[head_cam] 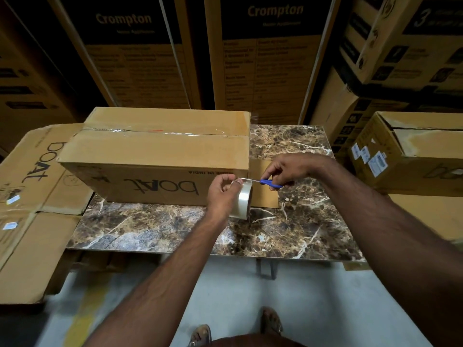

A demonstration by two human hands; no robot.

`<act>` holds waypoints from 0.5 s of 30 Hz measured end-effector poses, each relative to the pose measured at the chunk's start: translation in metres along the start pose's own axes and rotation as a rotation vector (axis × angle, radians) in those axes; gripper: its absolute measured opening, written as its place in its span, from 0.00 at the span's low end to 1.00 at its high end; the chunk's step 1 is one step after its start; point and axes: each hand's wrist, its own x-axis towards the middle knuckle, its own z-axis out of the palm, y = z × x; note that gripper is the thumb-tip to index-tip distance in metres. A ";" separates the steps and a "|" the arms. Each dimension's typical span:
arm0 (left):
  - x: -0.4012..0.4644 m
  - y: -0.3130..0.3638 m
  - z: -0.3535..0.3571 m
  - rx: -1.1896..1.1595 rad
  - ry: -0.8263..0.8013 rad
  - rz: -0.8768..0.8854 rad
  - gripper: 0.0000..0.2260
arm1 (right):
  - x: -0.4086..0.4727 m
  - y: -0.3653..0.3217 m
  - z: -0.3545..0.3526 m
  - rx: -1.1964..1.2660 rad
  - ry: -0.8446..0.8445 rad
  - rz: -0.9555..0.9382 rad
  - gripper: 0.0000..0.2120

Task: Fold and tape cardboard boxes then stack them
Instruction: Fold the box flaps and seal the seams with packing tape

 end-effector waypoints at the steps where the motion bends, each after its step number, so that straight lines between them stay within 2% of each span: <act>1: 0.000 0.000 0.001 0.014 -0.002 0.014 0.07 | 0.000 0.000 0.001 -0.003 0.007 0.008 0.14; 8: 0.007 0.001 0.000 0.050 0.000 0.008 0.04 | 0.000 0.000 0.005 -0.075 -0.081 0.138 0.14; 10: 0.009 0.000 -0.002 0.067 -0.005 -0.006 0.01 | -0.003 0.005 0.005 -0.055 -0.058 0.160 0.12; 15: 0.008 -0.013 -0.013 0.101 -0.009 -0.051 0.01 | -0.018 0.011 -0.003 -0.009 0.038 0.188 0.06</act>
